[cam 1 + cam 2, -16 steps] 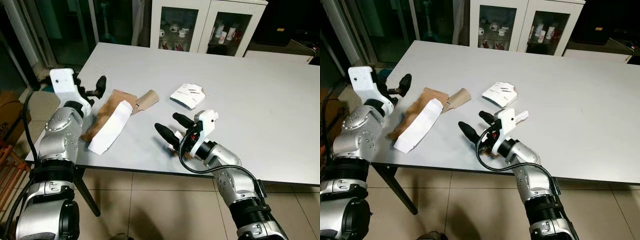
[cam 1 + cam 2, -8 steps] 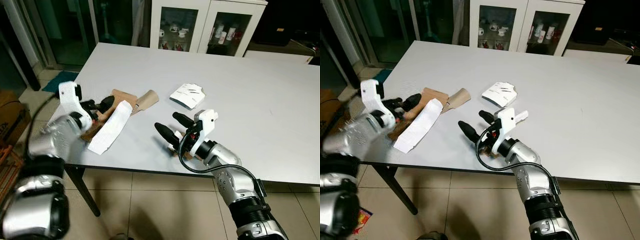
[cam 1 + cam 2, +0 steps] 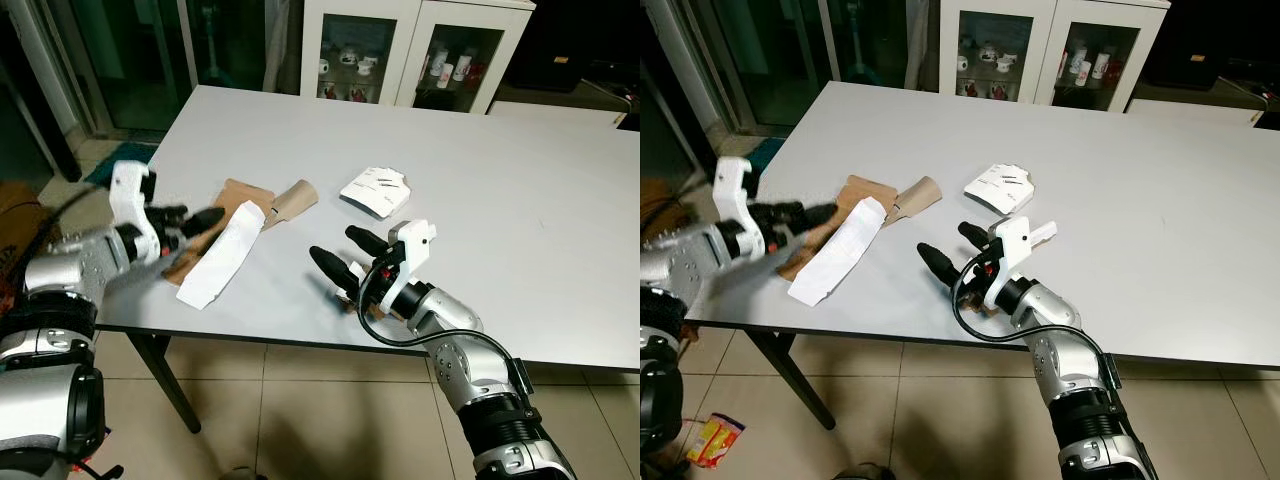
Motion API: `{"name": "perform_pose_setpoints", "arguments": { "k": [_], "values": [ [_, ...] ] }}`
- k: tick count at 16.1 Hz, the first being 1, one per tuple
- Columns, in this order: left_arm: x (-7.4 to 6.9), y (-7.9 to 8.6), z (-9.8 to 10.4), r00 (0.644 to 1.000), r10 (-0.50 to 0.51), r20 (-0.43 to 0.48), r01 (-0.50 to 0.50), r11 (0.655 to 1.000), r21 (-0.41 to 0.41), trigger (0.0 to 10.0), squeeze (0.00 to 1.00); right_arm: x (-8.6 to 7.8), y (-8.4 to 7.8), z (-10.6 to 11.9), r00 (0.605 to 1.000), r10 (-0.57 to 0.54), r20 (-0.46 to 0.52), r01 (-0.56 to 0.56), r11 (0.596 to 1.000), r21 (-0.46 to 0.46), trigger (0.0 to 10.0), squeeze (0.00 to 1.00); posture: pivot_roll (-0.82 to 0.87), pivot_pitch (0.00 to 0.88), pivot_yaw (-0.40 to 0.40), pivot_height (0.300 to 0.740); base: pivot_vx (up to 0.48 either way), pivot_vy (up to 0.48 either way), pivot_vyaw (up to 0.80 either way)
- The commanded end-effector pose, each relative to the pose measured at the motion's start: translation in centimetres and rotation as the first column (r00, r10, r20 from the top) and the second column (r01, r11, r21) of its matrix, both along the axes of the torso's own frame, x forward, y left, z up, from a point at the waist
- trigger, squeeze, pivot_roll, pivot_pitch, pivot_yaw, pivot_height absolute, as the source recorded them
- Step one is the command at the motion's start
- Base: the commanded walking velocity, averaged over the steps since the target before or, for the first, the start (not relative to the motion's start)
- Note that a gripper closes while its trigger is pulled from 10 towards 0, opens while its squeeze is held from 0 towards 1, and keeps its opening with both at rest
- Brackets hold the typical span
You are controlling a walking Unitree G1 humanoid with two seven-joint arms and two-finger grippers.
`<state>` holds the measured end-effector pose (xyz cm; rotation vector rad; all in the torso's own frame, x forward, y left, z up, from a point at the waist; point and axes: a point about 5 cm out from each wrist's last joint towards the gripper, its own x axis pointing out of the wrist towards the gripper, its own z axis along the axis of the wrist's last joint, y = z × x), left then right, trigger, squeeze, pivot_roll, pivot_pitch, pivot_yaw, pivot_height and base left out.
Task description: Picking trash to rubbish bin
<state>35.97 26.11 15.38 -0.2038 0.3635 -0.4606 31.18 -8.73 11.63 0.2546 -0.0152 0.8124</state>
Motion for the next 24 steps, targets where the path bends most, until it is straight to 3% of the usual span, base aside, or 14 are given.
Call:
{"name": "perform_pose_setpoints", "arguments": {
  "k": [1,5,11,17,23,24],
  "values": [
    [0.1,-0.4,-0.1,0.999,-0.035,0.004,0.035,0.999,-0.026,10.0,0.00,0.3,-0.3,0.3,1.000,-0.005,0.011,0.005,1.000,-0.002,10.0,0.00,0.05,0.000,-0.047,0.740,0.000,0.000,0.00],
    [-0.3,-1.0,-1.4,0.998,-0.056,-0.006,0.055,0.988,-0.144,10.0,0.00,0.4,-0.4,0.5,1.000,-0.001,0.013,0.001,1.000,-0.005,10.0,0.00,0.04,0.001,-0.054,0.740,0.000,0.000,0.00],
    [-0.7,-1.6,-2.7,0.996,-0.076,-0.048,0.067,0.985,-0.160,10.0,0.00,0.3,-0.5,0.4,1.000,0.003,0.012,-0.003,1.000,-0.006,10.0,0.00,0.04,0.004,-0.054,0.740,0.000,0.000,0.00],
    [-0.9,-3.7,-4.2,0.982,-0.162,-0.098,0.145,0.976,-0.160,10.0,0.00,0.2,-0.5,0.4,1.000,0.000,0.011,0.000,1.000,-0.006,10.0,0.00,0.03,0.008,-0.050,0.740,0.000,0.000,0.00],
    [-0.9,-7.1,-5.5,0.963,-0.247,-0.109,0.225,0.958,-0.178,10.0,0.00,0.2,-0.6,0.4,1.000,-0.008,0.012,0.008,1.000,-0.004,10.0,0.00,0.02,0.005,-0.043,0.740,0.000,0.000,0.00],
    [-0.9,-7.7,-6.1,0.968,-0.220,-0.121,0.197,0.964,-0.176,0.0,0.00,0.2,-0.6,0.4,1.000,-0.010,0.013,0.010,1.000,-0.004,10.0,0.00,0.01,0.004,-0.042,0.740,0.000,0.000,0.00]
  ]
}}
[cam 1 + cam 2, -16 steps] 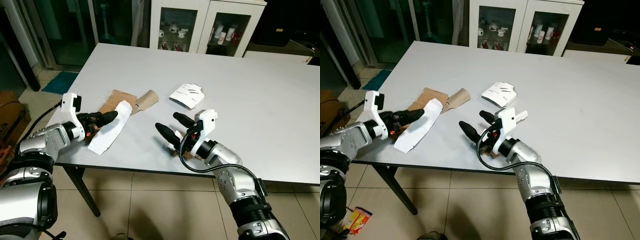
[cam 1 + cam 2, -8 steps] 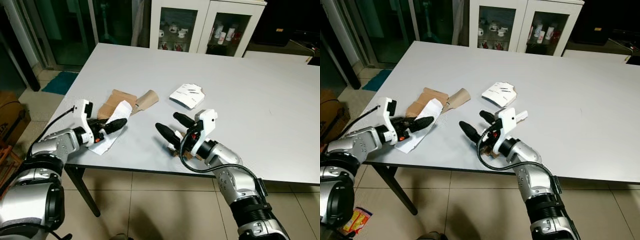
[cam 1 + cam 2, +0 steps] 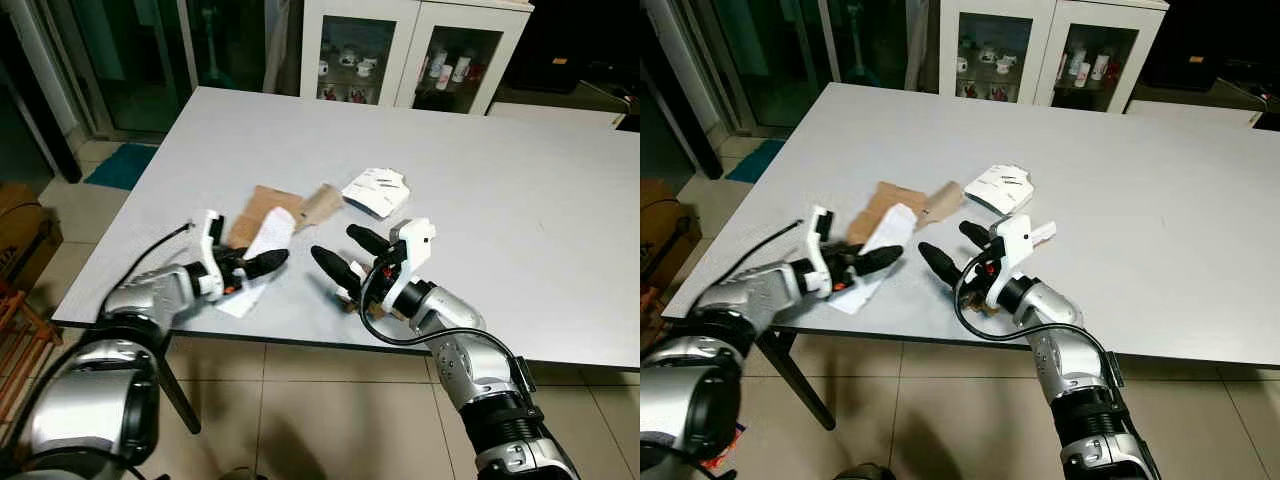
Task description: Picking trash to rubbish bin
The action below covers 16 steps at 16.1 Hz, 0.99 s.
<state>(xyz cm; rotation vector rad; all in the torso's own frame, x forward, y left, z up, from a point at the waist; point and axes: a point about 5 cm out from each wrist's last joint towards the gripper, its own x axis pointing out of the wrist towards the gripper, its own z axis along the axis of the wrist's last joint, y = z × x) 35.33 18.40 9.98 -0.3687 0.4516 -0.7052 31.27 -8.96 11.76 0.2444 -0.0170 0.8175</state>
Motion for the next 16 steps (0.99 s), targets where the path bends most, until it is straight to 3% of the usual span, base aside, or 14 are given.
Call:
{"name": "perform_pose_setpoints", "arguments": {
  "k": [1,7,16],
  "values": [
    [-0.3,-0.2,-0.8,1.000,0.007,-0.031,-0.006,1.000,0.019,0.0,0.00,0.1,-0.4,0.3,1.000,-0.014,0.007,0.014,1.000,0.005,10.0,0.00,0.01,0.004,-0.042,0.740,0.000,0.000,0.00],
    [-1.3,-0.8,-2.5,0.998,0.000,-0.057,0.000,1.000,0.011,0.0,0.00,0.0,-0.2,0.2,1.000,-0.010,0.005,0.010,1.000,0.005,10.0,0.00,0.02,0.005,-0.044,0.740,0.000,0.000,0.00],
    [-1.4,-0.6,-2.5,0.999,-0.014,-0.047,0.016,0.999,0.046,0.0,0.00,0.0,-0.3,0.2,1.000,-0.011,0.003,0.011,1.000,0.007,10.0,0.00,0.02,0.006,-0.045,0.740,0.000,0.000,0.00]
  ]
}}
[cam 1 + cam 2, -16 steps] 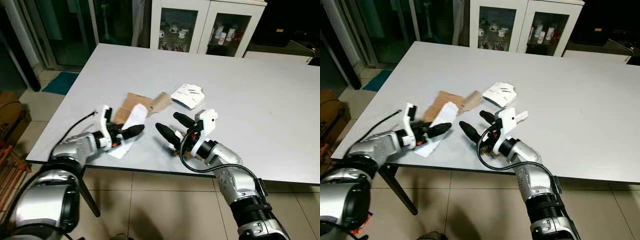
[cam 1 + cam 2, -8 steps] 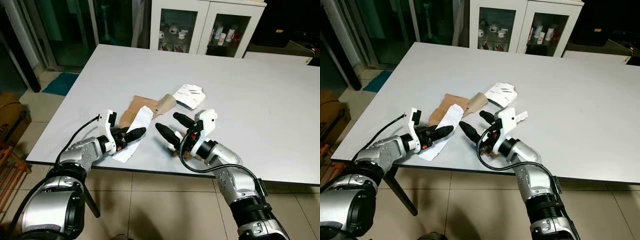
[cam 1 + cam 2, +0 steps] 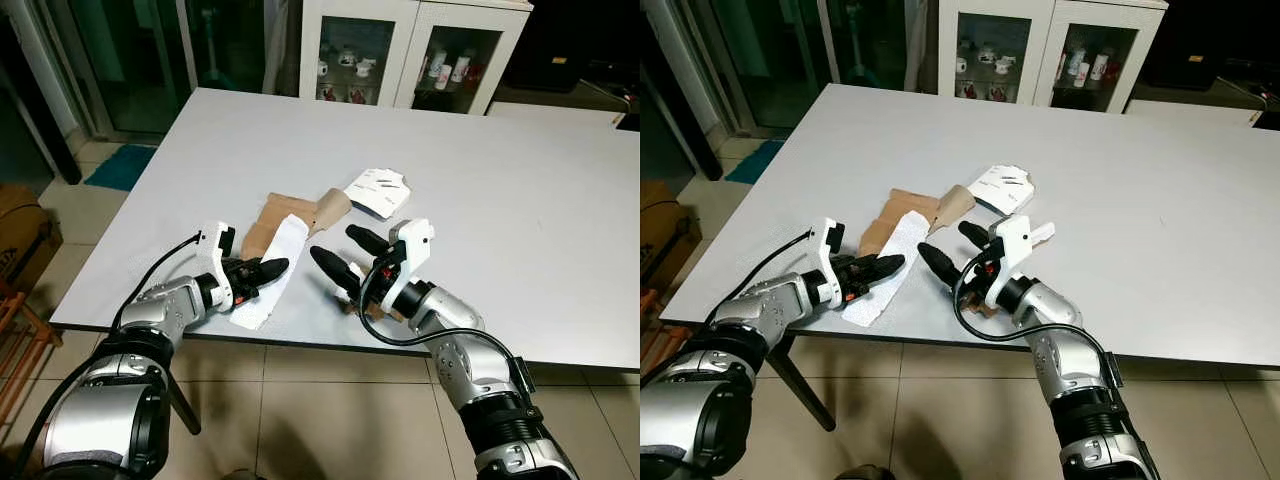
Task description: Picking trash to rubbish bin
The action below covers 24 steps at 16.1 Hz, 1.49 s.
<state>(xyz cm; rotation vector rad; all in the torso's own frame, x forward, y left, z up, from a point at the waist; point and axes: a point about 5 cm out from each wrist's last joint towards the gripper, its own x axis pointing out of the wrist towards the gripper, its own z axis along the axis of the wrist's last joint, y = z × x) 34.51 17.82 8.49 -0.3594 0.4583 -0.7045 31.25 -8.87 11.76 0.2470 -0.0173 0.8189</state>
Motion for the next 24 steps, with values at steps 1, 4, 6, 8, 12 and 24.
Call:
{"name": "perform_pose_setpoints", "arguments": {
  "k": [1,4,6,8,12,24],
  "values": [
    [-0.6,0.1,-1.0,0.999,-0.011,-0.044,0.013,0.999,0.038,0.0,0.00,0.0,-0.3,0.2,1.000,-0.012,0.003,0.012,1.000,0.004,10.0,0.00,0.02,0.006,-0.044,0.740,0.000,0.000,0.00],
    [-0.7,0.3,-1.0,0.999,-0.015,-0.042,0.016,0.999,0.041,0.0,0.00,0.0,-0.3,0.1,1.000,-0.012,0.002,0.012,1.000,0.005,10.0,0.00,0.02,0.007,-0.045,0.740,0.000,0.000,0.00],
    [-0.7,0.3,-1.0,0.999,-0.016,-0.042,0.018,0.999,0.046,0.0,0.00,0.0,-0.3,0.1,1.000,-0.012,0.001,0.012,1.000,0.006,10.0,0.00,0.02,0.009,-0.045,0.740,0.000,0.000,0.00],
    [-0.7,0.3,-1.0,0.999,-0.016,-0.042,0.018,0.999,0.047,0.0,0.00,0.0,-0.3,0.1,1.000,-0.012,0.000,0.012,1.000,0.006,10.0,0.00,0.02,0.009,-0.046,0.740,0.000,0.000,0.00],
    [-0.6,0.4,-0.9,1.000,-0.004,-0.023,0.005,0.999,0.039,0.0,0.00,0.0,-0.3,0.1,1.000,-0.010,-0.002,0.010,1.000,0.007,10.0,0.00,0.02,0.009,-0.046,0.740,0.000,0.000,0.00],
    [2.3,1.9,8.9,0.776,0.397,0.491,-0.447,0.894,-0.018,10.0,0.00,0.6,-0.7,1.3,0.997,-0.063,0.042,0.062,0.998,0.030,10.0,0.00,0.03,0.012,-0.051,0.740,0.000,0.000,0.00]
  ]
}}
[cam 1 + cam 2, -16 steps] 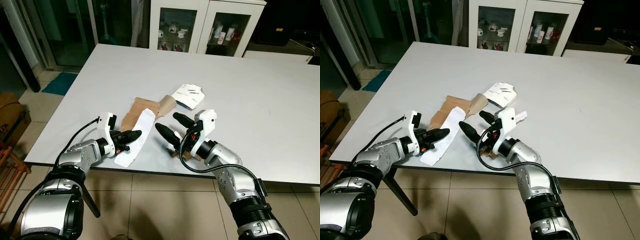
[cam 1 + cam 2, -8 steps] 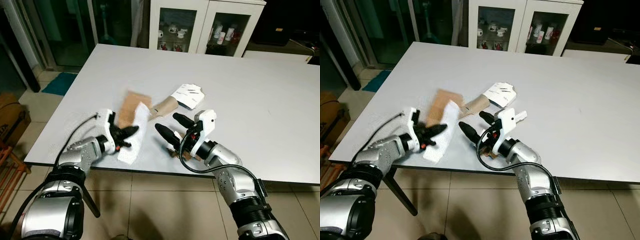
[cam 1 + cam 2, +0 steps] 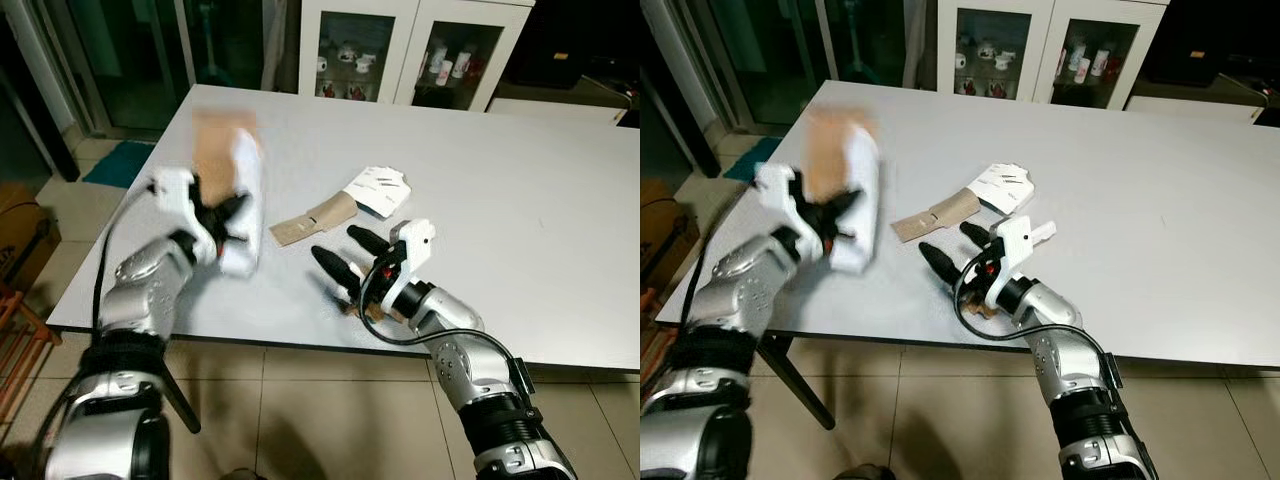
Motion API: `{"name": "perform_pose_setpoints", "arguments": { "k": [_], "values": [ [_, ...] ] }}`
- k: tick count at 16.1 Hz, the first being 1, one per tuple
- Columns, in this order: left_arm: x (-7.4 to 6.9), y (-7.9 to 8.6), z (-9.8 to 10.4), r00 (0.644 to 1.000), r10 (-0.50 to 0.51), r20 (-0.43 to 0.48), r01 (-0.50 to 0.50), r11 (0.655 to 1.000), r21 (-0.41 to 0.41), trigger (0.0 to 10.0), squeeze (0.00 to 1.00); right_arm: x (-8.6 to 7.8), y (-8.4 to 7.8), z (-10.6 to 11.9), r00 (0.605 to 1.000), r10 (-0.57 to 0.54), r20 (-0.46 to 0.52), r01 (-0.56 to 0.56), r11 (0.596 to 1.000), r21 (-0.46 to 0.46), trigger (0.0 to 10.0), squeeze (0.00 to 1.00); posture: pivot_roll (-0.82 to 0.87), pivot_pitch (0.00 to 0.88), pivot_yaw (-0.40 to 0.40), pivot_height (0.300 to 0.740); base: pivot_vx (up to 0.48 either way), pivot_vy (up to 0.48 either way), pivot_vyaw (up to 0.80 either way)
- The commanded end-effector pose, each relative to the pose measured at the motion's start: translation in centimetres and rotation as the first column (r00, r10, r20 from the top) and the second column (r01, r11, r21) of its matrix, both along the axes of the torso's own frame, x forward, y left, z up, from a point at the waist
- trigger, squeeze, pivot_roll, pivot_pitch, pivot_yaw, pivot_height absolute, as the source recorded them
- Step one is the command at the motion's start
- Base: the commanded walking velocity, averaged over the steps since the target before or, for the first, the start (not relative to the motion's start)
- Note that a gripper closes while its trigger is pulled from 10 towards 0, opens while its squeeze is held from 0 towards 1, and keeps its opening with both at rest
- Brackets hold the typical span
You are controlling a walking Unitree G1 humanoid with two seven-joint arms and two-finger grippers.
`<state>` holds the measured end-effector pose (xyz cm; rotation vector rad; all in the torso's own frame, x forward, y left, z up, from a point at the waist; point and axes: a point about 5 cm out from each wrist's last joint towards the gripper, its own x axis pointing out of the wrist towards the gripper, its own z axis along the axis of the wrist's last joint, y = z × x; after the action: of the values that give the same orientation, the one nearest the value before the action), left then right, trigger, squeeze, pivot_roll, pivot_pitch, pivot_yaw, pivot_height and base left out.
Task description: Picking trash to rubbish bin
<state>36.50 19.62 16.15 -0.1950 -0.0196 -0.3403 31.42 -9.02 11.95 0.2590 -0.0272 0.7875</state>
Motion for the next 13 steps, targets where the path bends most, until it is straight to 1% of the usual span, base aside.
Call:
{"name": "perform_pose_setpoints", "arguments": {
  "k": [1,2,3,4,5,6,7,8,9,12,13],
  "values": [
    [0.3,0.1,1.3,0.998,0.042,0.055,-0.043,0.999,0.016,10.0,0.00,0.4,-0.5,1.1,0.999,-0.031,0.042,0.031,0.999,0.015,10.0,0.00,0.03,0.012,-0.051,0.740,0.000,0.000,0.00],
    [0.0,-0.3,1.7,0.984,0.127,0.125,-0.140,0.985,0.097,10.0,0.00,1.1,-1.0,1.9,0.992,-0.104,0.065,0.102,0.994,0.038,10.0,0.00,0.04,0.008,-0.052,0.740,0.000,0.000,0.00],
    [-0.2,-1.1,1.8,0.975,0.141,0.174,-0.161,0.981,0.106,10.0,0.00,1.9,-1.8,2.8,0.974,-0.206,0.089,0.202,0.978,0.056,10.0,0.00,0.04,0.008,-0.052,0.740,0.000,0.000,0.00],
    [-0.4,-1.6,1.8,0.965,0.163,0.206,-0.193,0.972,0.136,10.0,0.00,2.8,-3.1,3.5,0.938,-0.332,0.097,0.323,0.942,0.091,10.0,0.00,0.04,0.006,-0.052,0.740,0.000,0.000,0.00],
    [-0.5,-1.5,2.1,0.949,0.181,0.260,-0.233,0.954,0.187,10.0,0.00,3.4,-4.6,3.9,0.885,-0.455,0.097,0.445,0.889,0.105,10.0,0.00,0.03,0.007,-0.051,0.740,0.000,0.000,0.00],
    [-0.7,-2.1,2.1,0.934,0.185,0.305,-0.257,0.941,0.218,10.0,0.00,3.6,-5.4,3.9,0.855,-0.511,0.092,0.502,0.858,0.106,10.0,0.00,0.03,0.007,-0.051,0.740,0.000,0.000,0.00],
    [-0.8,-2.5,2.0,0.928,0.186,0.324,-0.269,0.935,0.232,10.0,0.00,3.7,-5.7,3.9,0.847,-0.524,0.088,0.515,0.850,0.107,10.0,0.00,0.03,0.007,-0.051,0.740,0.000,0.000,0.00],
    [-1.1,-3.1,1.7,0.918,0.200,0.342,-0.285,0.933,0.220,10.0,0.00,3.7,-6.9,3.3,0.800,-0.596,0.070,0.590,0.803,0.087,10.0,0.00,0.03,0.006,-0.050,0.740,0.000,0.000,0.00],
    [-1.3,-3.0,1.0,0.917,0.228,0.327,-0.309,0.925,0.220,10.0,0.00,3.6,-7.7,2.5,0.754,-0.653,0.073,0.652,0.757,0.047,10.0,0.00,0.03,0.005,-0.048,0.740,0.000,0.000,0.00],
    [-1.6,-2.2,-0.2,0.909,0.259,0.326,-0.362,0.879,0.311,10.0,0.00,3.4,-8.6,2.5,0.665,-0.738,0.112,0.739,0.672,0.040,10.0,0.00,0.03,0.000,-0.041,0.740,0.000,0.000,0.00],
    [-1.6,-2.1,-0.6,0.909,0.274,0.315,-0.374,0.871,0.320,10.0,0.00,3.4,-8.7,2.4,0.652,-0.749,0.116,0.751,0.659,0.036,10.0,0.00,0.03,0.000,-0.041,0.740,0.000,0.000,0.00]
  ]
}}
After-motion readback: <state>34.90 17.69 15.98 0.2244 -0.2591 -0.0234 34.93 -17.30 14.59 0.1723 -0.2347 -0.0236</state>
